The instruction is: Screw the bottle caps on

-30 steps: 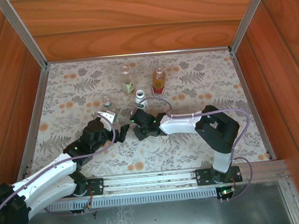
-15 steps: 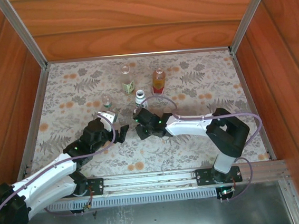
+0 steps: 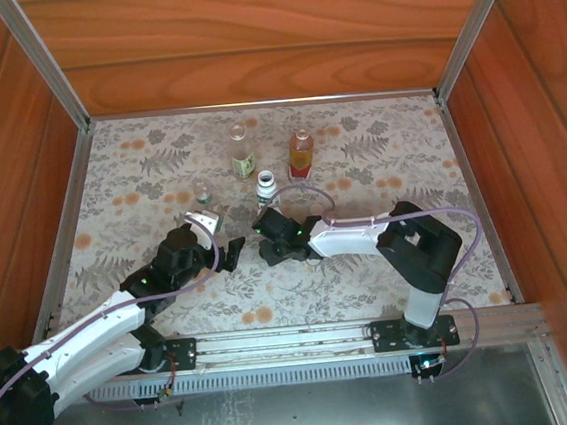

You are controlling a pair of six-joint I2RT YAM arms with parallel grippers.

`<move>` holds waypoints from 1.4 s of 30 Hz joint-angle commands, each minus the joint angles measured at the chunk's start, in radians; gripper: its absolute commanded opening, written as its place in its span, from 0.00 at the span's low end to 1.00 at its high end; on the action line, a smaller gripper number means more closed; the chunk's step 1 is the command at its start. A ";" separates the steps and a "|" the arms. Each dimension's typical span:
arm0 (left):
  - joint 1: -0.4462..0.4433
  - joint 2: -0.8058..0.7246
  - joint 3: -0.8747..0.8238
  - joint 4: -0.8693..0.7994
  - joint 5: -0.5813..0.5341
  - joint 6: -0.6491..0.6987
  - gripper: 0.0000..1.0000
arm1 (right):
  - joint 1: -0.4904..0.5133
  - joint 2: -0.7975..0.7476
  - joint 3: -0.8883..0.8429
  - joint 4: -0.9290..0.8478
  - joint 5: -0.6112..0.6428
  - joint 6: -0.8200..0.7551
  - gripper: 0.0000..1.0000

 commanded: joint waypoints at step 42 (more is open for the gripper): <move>0.002 0.284 0.133 0.209 0.411 -0.464 0.31 | -0.008 -0.492 -0.424 0.638 -0.041 -0.101 0.00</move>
